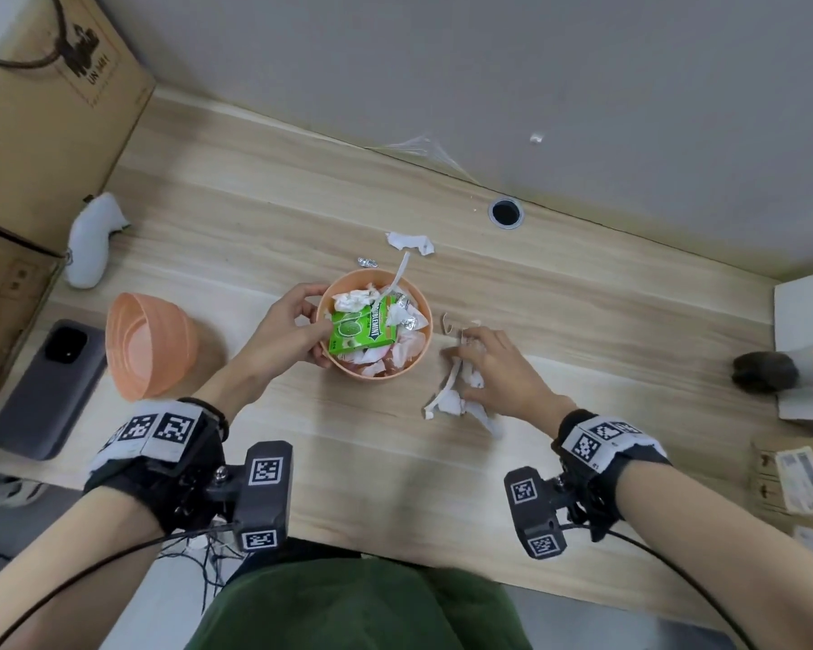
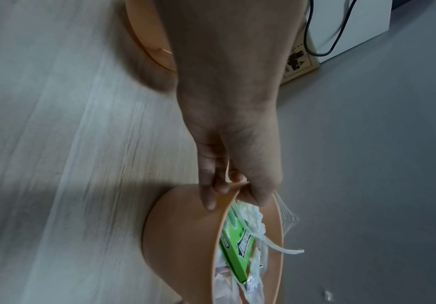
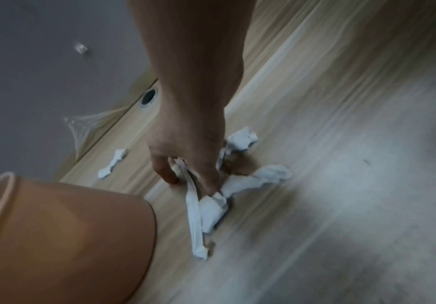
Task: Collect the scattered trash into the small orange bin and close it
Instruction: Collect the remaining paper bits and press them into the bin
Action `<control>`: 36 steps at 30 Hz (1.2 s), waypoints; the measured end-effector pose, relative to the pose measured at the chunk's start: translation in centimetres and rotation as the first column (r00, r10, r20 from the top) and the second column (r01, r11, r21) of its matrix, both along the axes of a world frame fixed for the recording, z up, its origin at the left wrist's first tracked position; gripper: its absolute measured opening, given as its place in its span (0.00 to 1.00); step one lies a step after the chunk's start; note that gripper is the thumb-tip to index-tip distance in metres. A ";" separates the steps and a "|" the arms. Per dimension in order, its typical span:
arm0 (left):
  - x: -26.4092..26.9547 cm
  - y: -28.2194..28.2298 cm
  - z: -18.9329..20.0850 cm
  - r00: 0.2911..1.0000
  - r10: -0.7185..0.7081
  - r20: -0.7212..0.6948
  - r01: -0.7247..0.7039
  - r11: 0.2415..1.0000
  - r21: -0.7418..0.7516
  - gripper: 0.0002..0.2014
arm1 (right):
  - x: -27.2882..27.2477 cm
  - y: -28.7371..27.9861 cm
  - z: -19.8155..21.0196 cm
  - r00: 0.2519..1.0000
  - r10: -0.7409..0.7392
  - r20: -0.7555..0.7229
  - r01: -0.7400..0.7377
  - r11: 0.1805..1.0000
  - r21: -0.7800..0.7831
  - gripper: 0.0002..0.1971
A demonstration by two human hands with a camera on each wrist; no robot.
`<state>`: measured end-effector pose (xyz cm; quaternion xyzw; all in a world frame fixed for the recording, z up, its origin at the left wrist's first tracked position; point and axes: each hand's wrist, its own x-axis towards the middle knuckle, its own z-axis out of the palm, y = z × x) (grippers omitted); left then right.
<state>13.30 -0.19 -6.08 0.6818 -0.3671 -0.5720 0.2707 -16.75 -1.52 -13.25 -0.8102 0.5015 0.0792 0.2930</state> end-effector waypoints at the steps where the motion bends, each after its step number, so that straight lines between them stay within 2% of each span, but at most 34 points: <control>1: 0.1 0.2 0.1 1.000 -0.003 0.000 0.003 1.000 0.001 0.23 | 0.2 0.6 -0.1 0.998 -0.041 0.039 0.041 0.999 0.001 0.27; 6: 0.7 1.3 0.2 1.000 -0.031 0.003 0.031 1.000 0.005 0.24 | 0.6 1.7 -0.2 0.968 -0.250 0.031 0.250 0.968 0.016 0.10; 9: 0.9 1.9 0.3 0.999 -0.041 0.000 0.041 0.999 -0.001 0.24 | 0.3 1.7 0.8 0.886 -0.459 0.068 0.457 0.889 0.035 0.12; 11: 0.8 2.2 0.4 0.999 -0.043 -0.003 0.043 0.999 -0.008 0.23 | 0.3 1.4 2.7 0.820 -0.551 0.153 0.554 0.832 0.024 0.13; 13: 0.7 2.3 0.6 0.999 -0.044 -0.009 0.044 0.999 -0.013 0.23 | 0.9 0.8 5.5 0.785 -0.570 0.241 0.586 0.810 0.006 0.13; 17: 0.2 2.6 0.8 0.998 -0.057 -0.032 0.057 0.998 -0.018 0.23 | 3.6 -0.8 11.5 0.759 -0.513 0.401 0.590 0.803 -0.088 0.12; 20: -0.2 2.9 1.2 0.994 -0.099 -0.055 0.098 0.995 -0.016 0.22 | 6.4 -1.4 14.2 0.748 -0.444 0.493 0.574 0.807 -0.143 0.10; 22: -0.4 3.2 1.4 0.989 -0.116 -0.088 0.116 0.993 -0.006 0.22 | 8.5 -1.3 14.8 0.721 -0.438 0.537 0.571 0.814 -0.104 0.09; 24: -0.3 3.6 1.5 0.985 -0.124 -0.122 0.124 0.992 -0.002 0.23 | 10.1 -0.9 14.2 0.735 -0.436 0.519 0.543 0.837 -0.065 0.08; 25: -0.1 3.8 1.6 0.984 -0.126 -0.130 0.127 0.992 -0.001 0.23 | 10.7 -0.5 13.5 0.772 -0.418 0.479 0.503 0.863 -0.058 0.07; 27: 0.1 4.0 1.5 0.983 -0.121 -0.140 0.122 0.992 0.003 0.22 | 11.3 0.4 12.1 0.897 -0.313 0.313 0.341 0.939 -0.039 0.08; 29: 0.3 4.1 1.4 0.983 -0.111 -0.149 0.114 0.993 0.012 0.22 | 11.5 1.3 11.2 0.984 -0.150 0.096 0.147 0.989 0.031 0.15; 31: 0.4 4.1 1.3 0.983 -0.107 -0.149 0.111 0.994 0.022 0.21 | 11.6 1.5 11.3 0.998 -0.065 0.004 0.064 0.993 0.096 0.21; 34: 0.3 4.1 1.3 0.983 -0.114 -0.142 0.117 0.993 0.017 0.22 | 11.2 1.1 12.3 0.999 -0.046 0.011 0.044 0.991 0.125 0.26; 36: 0.3 4.0 1.4 0.985 -0.113 -0.132 0.114 0.993 0.003 0.21 | 10.7 0.6 13.2 0.999 -0.034 0.026 0.031 0.993 0.115 0.25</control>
